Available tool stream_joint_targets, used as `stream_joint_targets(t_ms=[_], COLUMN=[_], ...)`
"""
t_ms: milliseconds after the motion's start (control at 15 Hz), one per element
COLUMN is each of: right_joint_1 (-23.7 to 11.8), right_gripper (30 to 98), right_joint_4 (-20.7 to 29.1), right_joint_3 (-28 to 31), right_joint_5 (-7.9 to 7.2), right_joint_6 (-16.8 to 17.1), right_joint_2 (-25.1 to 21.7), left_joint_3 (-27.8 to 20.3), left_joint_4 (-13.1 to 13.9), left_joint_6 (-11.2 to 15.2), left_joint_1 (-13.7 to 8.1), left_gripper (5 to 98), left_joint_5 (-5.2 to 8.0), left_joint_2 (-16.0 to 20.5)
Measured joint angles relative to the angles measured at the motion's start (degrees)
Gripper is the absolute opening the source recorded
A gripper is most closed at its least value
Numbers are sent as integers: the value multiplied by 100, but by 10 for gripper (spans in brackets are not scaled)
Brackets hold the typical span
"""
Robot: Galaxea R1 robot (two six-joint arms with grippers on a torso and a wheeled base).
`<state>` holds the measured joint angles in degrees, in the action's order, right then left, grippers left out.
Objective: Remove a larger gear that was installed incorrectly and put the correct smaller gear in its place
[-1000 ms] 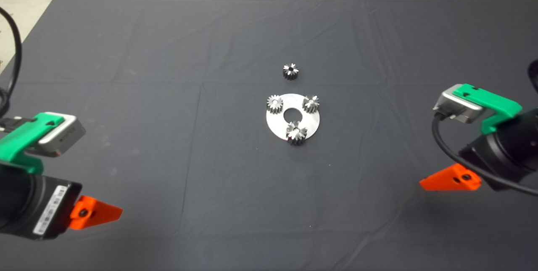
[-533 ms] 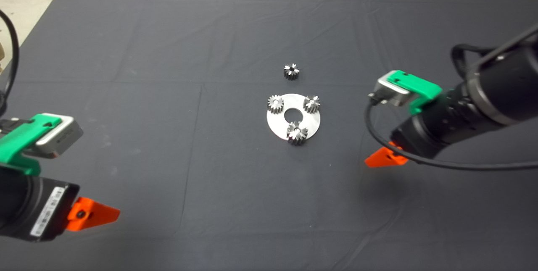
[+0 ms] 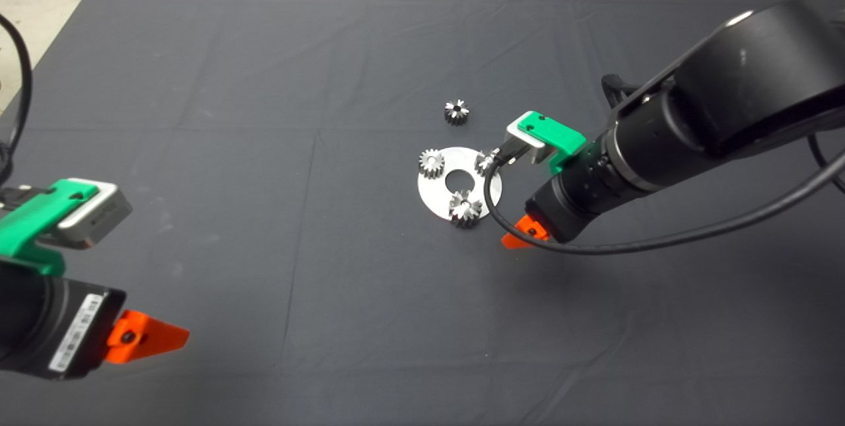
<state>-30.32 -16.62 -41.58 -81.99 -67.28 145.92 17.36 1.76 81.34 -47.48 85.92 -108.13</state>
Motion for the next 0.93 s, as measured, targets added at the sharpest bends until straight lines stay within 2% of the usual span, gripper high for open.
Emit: stream_joint_targets(t_ms=[67, 400, 600, 933], right_joint_1=[97, 573, 707, 985], right_gripper=[980, 980, 980, 980], right_joint_4=[-143, -887, -1296, -2012], right_joint_3=[-34, -76, -76, -197], right_joint_5=[-44, -61, -105, -122], right_joint_6=[17, 39, 58, 346], right_joint_2=[3, 121, 107, 107], left_joint_3=[0, 0, 0, 0], left_joint_4=[0, 2, 2, 2], left_joint_6=[0, 0, 0, 6], left_joint_1=[0, 0, 0, 2], left_gripper=[978, 978, 978, 978], left_joint_5=[2, 2, 0, 2], left_joint_2=[0, 2, 2, 2])
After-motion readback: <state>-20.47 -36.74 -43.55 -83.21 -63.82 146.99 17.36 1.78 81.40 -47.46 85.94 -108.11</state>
